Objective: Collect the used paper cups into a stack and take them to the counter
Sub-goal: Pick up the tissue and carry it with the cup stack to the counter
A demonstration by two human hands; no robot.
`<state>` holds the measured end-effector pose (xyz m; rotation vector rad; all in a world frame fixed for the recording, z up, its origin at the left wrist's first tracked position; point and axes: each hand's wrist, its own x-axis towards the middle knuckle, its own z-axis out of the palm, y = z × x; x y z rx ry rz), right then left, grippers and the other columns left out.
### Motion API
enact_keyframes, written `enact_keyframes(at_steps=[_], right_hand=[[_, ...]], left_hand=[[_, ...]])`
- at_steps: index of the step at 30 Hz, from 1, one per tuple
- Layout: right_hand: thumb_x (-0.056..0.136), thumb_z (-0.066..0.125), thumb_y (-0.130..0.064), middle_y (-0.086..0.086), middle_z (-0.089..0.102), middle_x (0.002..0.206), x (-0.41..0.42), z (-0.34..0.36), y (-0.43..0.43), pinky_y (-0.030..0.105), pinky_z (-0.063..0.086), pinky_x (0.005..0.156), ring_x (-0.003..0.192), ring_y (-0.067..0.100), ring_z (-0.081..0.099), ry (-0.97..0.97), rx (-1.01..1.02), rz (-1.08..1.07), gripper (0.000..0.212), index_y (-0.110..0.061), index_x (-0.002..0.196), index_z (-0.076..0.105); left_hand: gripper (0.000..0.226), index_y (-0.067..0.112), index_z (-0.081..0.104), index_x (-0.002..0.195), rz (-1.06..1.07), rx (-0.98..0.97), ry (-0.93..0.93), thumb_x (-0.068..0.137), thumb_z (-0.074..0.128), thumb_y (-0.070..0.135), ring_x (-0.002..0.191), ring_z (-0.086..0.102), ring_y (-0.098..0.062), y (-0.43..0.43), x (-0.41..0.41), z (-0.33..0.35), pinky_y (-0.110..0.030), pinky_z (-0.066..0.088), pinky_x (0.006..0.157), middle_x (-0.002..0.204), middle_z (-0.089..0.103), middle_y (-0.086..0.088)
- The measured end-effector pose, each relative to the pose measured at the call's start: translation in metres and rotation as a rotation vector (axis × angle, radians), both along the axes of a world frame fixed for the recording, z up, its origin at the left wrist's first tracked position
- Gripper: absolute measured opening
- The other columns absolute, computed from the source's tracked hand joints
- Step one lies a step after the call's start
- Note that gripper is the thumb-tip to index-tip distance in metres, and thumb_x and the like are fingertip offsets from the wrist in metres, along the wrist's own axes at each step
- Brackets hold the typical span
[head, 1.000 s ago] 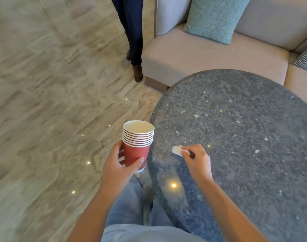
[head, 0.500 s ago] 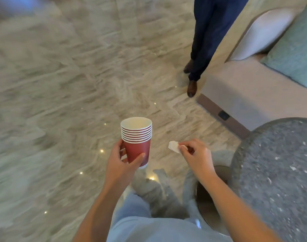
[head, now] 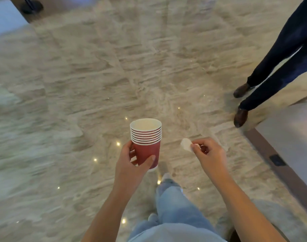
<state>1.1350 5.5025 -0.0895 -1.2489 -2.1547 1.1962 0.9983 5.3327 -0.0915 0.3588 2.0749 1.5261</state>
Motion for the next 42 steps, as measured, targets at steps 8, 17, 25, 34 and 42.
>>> enact_keyframes(at_steps=[8, 17, 25, 34, 42], right_hand=[[0.081, 0.062, -0.011, -0.014, 0.059, 0.075, -0.156, 0.001, 0.122, 0.006, 0.040, 0.056, 0.066, -0.005, 0.053, 0.061, -0.033, 0.029, 0.024, -0.033, 0.073, 0.058], [0.082, 0.061, -0.008, -0.006, 0.061, 0.081, -0.330, 0.018, 0.258, 0.005, 0.041, 0.058, 0.064, -0.004, 0.052, 0.095, -0.075, 0.083, 0.031, -0.037, 0.072, 0.058], [0.082, 0.063, -0.013, -0.011, 0.059, 0.079, -0.503, -0.001, 0.382, 0.009, 0.042, 0.058, 0.064, -0.005, 0.052, 0.112, -0.099, -0.043, 0.027, -0.037, 0.072, 0.061], [0.081, 0.064, -0.011, -0.012, 0.060, 0.076, -0.633, 0.025, 0.546, 0.006, 0.040, 0.055, 0.061, -0.004, 0.051, 0.156, -0.058, -0.314, 0.025, -0.034, 0.072, 0.061], [0.081, 0.064, -0.013, -0.016, 0.061, 0.075, -0.662, 0.017, 0.727, 0.001, 0.039, 0.057, 0.065, -0.012, 0.054, 0.120, -0.024, -0.555, 0.019, -0.032, 0.075, 0.062]], left_hand=[[0.060, 0.024, 0.052, 0.115, -0.009, 0.002, 0.027, 0.063, 0.081, 0.019, 0.089, 0.059, 0.009, 0.130, -0.154, 0.009, -0.004, 0.046, 0.063, 0.102, 0.061, 0.018], [0.056, 0.033, 0.051, 0.110, 0.039, 0.025, 0.005, 0.065, 0.080, 0.017, 0.088, 0.059, 0.012, 0.253, -0.327, 0.014, -0.006, 0.048, 0.063, 0.103, 0.060, 0.018], [0.058, 0.026, 0.051, 0.115, -0.091, 0.021, 0.025, 0.065, 0.080, 0.016, 0.086, 0.059, 0.013, 0.385, -0.523, 0.000, -0.007, 0.049, 0.063, 0.102, 0.061, 0.018], [0.062, 0.024, 0.048, 0.121, -0.297, 0.053, 0.084, 0.067, 0.078, 0.016, 0.096, 0.059, 0.001, 0.608, -0.702, 0.026, -0.014, 0.051, 0.067, 0.108, 0.058, 0.017], [0.054, 0.040, 0.051, 0.104, -0.608, 0.099, -0.009, 0.060, 0.080, 0.025, 0.091, 0.061, 0.006, 0.840, -0.724, 0.015, -0.013, 0.051, 0.067, 0.104, 0.062, 0.018]])
